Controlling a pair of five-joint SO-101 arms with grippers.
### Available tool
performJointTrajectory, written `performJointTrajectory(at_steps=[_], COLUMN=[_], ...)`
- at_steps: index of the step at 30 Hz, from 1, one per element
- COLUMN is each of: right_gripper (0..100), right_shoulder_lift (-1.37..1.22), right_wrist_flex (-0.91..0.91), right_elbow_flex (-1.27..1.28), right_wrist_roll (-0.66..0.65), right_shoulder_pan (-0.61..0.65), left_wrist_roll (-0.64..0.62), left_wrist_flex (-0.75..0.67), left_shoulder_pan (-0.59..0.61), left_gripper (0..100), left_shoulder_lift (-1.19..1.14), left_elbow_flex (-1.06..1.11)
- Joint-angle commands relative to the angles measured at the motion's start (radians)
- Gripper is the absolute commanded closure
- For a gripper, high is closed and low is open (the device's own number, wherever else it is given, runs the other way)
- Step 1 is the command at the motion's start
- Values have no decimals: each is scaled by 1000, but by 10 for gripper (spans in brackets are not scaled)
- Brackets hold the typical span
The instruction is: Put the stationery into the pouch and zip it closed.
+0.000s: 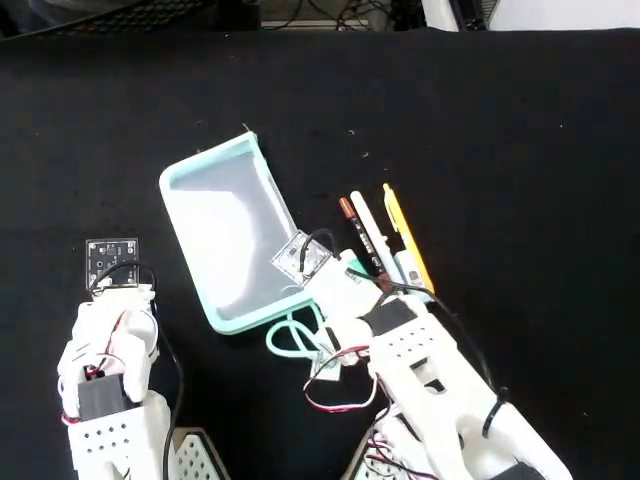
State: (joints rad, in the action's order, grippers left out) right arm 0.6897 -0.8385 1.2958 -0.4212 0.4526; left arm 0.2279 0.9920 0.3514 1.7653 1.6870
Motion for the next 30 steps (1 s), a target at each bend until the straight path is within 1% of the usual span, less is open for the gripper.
performJointTrajectory(at_steps=[1, 7, 9, 13, 18, 20, 23, 24, 25, 28, 30], right_gripper=[985, 985, 985, 985, 979, 934, 777, 755, 768, 871, 904], right_shoulder_lift=[19, 21, 21, 27, 153, 193, 203, 200, 191, 143, 97], right_wrist_flex=[-91, -321, -368, -374, -384, -384, -341, -311, -275, -172, -127], right_elbow_flex=[-87, -248, -266, -262, -249, -226, -180, -154, -134, -82, -67], right_wrist_roll=[-6, -15, -20, -81, -64, -15, 43, 46, 44, 51, 51], right_shoulder_pan=[-8, -6, -6, -8, -8, -8, -8, -8, -8, -8, -8], left_wrist_roll=[-9, -9, -9, -9, -9, -9, -9, -9, -9, -9, -9], left_wrist_flex=[-18, -18, -20, -20, -20, -20, -21, -21, -21, -21, -21], left_shoulder_pan=[4, 4, 4, 4, 4, 4, 4, 4, 4, 4, 4], left_gripper=[963, 963, 963, 963, 963, 963, 963, 963, 963, 963, 963], left_shoulder_lift=[0, 0, 0, 0, 0, 0, 0, 0, 0, 0, 0], left_elbow_flex=[15, 15, 15, 15, 15, 15, 15, 15, 15, 15, 15])
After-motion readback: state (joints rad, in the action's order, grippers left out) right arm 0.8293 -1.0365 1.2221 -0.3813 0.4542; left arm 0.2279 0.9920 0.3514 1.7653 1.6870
